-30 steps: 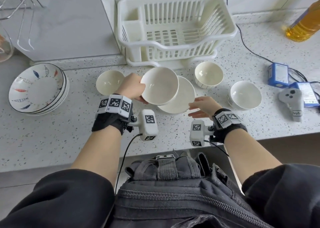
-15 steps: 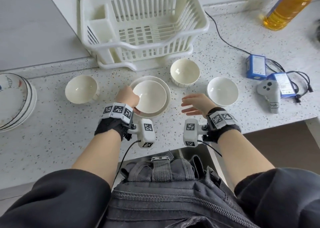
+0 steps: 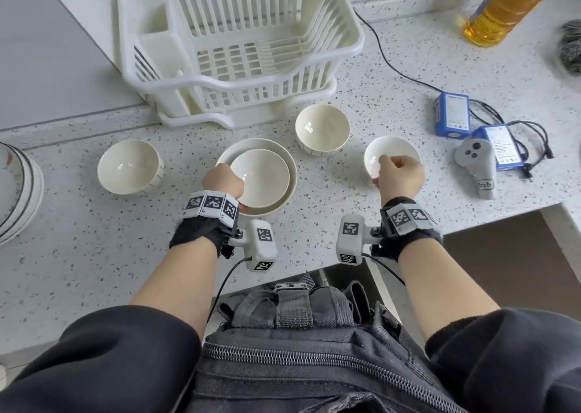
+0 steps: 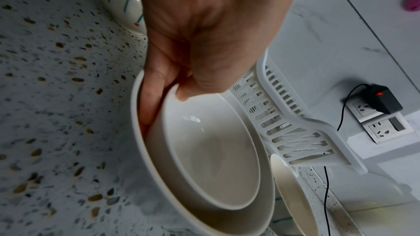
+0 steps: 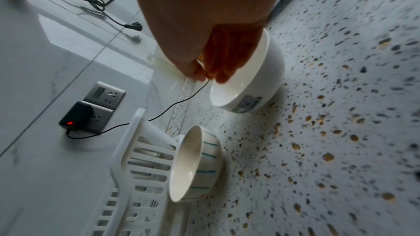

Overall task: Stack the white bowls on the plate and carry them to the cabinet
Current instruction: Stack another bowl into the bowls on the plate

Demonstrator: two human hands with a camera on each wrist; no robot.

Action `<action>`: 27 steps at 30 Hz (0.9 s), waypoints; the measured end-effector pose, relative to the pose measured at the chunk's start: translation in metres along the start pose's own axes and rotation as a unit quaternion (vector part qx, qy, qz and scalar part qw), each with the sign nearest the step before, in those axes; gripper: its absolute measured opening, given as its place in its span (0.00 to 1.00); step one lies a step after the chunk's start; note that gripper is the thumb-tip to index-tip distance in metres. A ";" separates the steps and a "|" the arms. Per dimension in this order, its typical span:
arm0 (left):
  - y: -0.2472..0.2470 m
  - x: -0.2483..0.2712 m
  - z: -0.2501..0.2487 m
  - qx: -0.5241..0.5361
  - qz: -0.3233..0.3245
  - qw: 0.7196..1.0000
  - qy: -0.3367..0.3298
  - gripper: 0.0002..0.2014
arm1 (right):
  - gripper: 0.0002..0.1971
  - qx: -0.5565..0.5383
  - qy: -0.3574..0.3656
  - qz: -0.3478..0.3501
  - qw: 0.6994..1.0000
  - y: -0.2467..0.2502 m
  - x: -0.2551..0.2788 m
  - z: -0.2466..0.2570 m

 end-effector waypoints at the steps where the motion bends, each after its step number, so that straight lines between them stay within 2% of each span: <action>1: 0.000 0.000 0.000 -0.005 -0.002 1.000 0.000 0.16 | 0.09 0.001 -0.004 -0.027 1.000 0.005 0.000 -0.004; 4: 0.000 0.001 -0.002 -0.015 -0.010 1.000 -0.005 0.16 | 0.12 -0.011 -0.036 -0.081 0.996 0.016 -0.002 -0.019; 7: 0.000 0.001 -0.003 -0.030 -0.020 0.999 -0.014 0.15 | 0.17 -0.021 -0.073 -0.104 0.992 0.022 -0.002 -0.034; 14: 0.007 0.000 -0.001 -0.016 -0.079 0.997 -0.018 0.13 | 0.23 -0.042 -0.128 -0.054 0.989 0.014 -0.006 -0.053; 20: 0.019 0.010 0.007 0.060 -0.207 0.977 0.005 0.13 | 0.24 -0.087 -0.156 0.013 0.984 0.008 -0.009 -0.055; 27: 0.024 0.020 0.020 0.130 -0.256 0.958 0.018 0.11 | 0.24 -0.137 -0.154 0.015 0.978 0.007 -0.005 -0.055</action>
Point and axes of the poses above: each hand's wrist, its own x-axis away from the middle knuckle, its own y-axis out of the back of the hand, z = x × y, the point moved 5 cm from there along -x, towards the middle knuckle, and after that the axes turned 1 degree about -x, right-handed, at the moved point
